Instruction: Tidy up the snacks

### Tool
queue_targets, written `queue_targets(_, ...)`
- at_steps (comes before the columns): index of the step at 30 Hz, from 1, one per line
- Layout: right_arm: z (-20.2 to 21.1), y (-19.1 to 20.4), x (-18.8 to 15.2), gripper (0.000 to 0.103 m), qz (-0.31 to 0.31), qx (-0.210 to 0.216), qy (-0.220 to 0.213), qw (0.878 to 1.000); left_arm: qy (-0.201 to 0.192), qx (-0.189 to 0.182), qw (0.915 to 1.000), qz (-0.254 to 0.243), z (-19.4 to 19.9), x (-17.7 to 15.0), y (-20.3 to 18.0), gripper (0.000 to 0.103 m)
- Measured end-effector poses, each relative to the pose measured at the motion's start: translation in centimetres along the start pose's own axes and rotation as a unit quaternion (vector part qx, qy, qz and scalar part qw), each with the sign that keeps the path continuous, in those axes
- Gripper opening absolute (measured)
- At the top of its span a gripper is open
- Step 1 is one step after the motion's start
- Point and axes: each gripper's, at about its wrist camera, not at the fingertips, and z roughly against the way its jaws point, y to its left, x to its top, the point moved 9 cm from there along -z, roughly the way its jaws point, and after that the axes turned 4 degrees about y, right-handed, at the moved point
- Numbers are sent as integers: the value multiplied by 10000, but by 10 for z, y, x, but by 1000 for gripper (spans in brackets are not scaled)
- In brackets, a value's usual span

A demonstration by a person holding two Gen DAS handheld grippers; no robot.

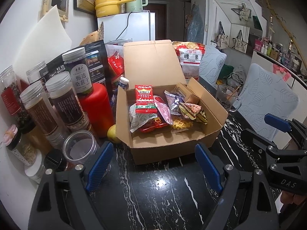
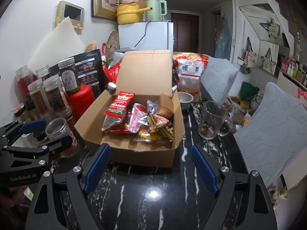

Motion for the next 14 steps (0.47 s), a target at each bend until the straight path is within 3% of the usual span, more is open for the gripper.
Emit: queue_targets(14, -1, -7, -3, 86, -58, -47, 34, 10000, 69, -16, 10000, -14, -4, -1, -1, 88)
